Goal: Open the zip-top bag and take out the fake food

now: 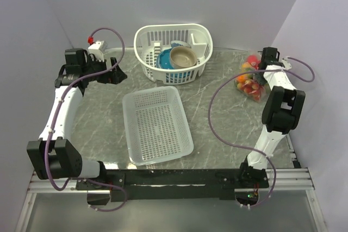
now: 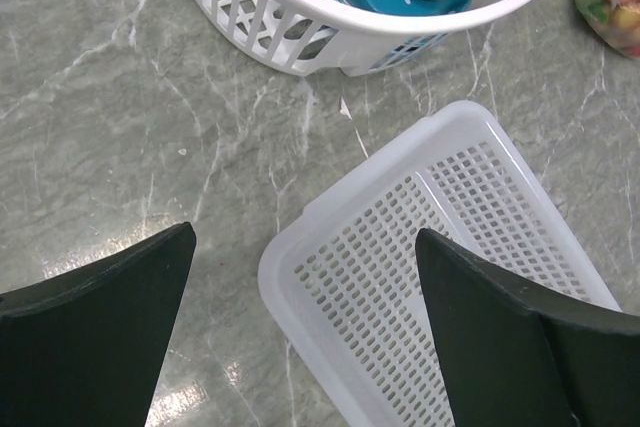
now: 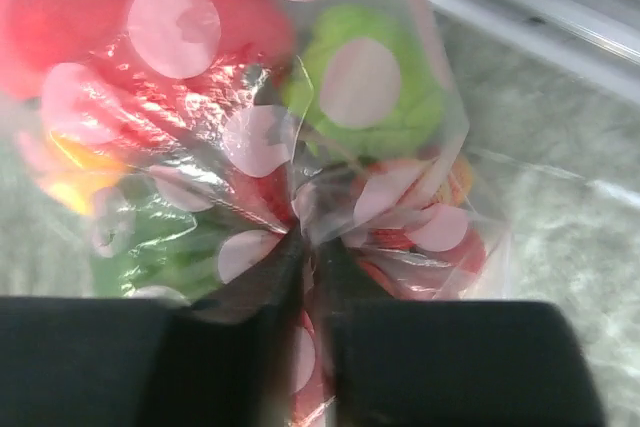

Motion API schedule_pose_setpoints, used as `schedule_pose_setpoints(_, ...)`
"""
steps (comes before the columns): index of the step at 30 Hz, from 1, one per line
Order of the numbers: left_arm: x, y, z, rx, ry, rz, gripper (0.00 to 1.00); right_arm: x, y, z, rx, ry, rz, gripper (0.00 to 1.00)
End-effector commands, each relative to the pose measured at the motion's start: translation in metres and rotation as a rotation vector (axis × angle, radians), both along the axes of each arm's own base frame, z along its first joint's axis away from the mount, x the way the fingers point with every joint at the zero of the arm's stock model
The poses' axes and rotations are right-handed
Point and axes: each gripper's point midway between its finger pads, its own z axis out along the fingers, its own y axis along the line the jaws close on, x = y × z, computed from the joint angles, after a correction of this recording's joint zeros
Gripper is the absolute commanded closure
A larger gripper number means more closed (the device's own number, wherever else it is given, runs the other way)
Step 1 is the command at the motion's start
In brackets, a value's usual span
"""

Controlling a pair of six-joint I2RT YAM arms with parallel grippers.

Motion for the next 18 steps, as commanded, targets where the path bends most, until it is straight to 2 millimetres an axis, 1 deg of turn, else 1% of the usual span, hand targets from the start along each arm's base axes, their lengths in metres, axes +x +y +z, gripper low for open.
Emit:
schedule_pose_setpoints(1, 0.0, -0.002, 0.028, -0.006, -0.115, -0.019, 0.01, 0.02, 0.037, 0.013, 0.026, -0.072, 0.118, 0.99)
schedule_pose_setpoints(3, 0.001, -0.003, 0.029, -0.01, -0.117, -0.019, 0.01, 0.021, 0.056, 0.02, 0.032, -0.08, 0.147, 1.0)
schedule_pose_setpoints(4, 0.002, -0.003, 0.029, -0.012, -0.119, -0.018, 0.01, 0.022, 0.078, 0.029, 0.027, -0.094, 0.188, 1.0)
schedule_pose_setpoints(6, 0.003, -0.004, 0.028, -0.018, -0.114, -0.023, 0.01, 0.02, 0.098, 0.042, -0.002, -0.113, 0.209, 1.0)
schedule_pose_setpoints(7, 0.002, -0.005, 0.028, -0.023, -0.111, -0.027, 0.01, 0.016, 0.134, 0.057, -0.008, -0.142, 0.272, 1.0)
schedule_pose_setpoints(8, 0.003, -0.005, 0.026, -0.027, -0.102, -0.031, 0.01, 0.011, 0.144, 0.063, -0.037, -0.15, 0.272, 1.0)
schedule_pose_setpoints(9, 0.003, -0.006, 0.027, -0.029, -0.102, -0.033, 0.01, 0.005, 0.163, 0.07, -0.043, -0.165, 0.303, 1.0)
schedule_pose_setpoints(10, 0.003, -0.007, 0.026, -0.033, -0.099, -0.04, 0.01, -0.008, 0.177, 0.078, -0.054, -0.185, 0.322, 1.0)
schedule_pose_setpoints(11, 0.003, -0.007, 0.025, -0.033, -0.093, -0.038, 0.01, -0.019, 0.207, 0.082, -0.066, -0.197, 0.363, 1.0)
schedule_pose_setpoints(12, 0.003, -0.007, 0.026, -0.036, -0.091, -0.038, 0.01, -0.031, 0.206, 0.082, -0.108, -0.186, 0.323, 1.0)
schedule_pose_setpoints(13, 0.001, -0.007, 0.026, -0.039, -0.088, -0.041, 0.01, -0.045, 0.212, 0.081, -0.107, -0.196, 0.328, 0.99)
schedule_pose_setpoints(14, 0.0, -0.008, 0.03, -0.041, -0.096, -0.046, 0.01, -0.054, 0.223, 0.079, -0.103, -0.203, 0.335, 0.99)
schedule_pose_setpoints(16, -0.005, -0.01, 0.033, -0.044, -0.105, -0.058, 0.01, -0.075, 0.214, 0.071, -0.11, -0.183, 0.298, 1.0)
schedule_pose_setpoints(17, -0.007, -0.011, 0.037, -0.039, -0.118, -0.062, 0.01, -0.079, 0.212, 0.071, -0.108, -0.19, 0.288, 1.0)
schedule_pose_setpoints(18, -0.009, -0.01, 0.035, -0.03, -0.12, -0.062, 0.01, -0.082, 0.207, 0.074, -0.118, -0.202, 0.277, 1.0)
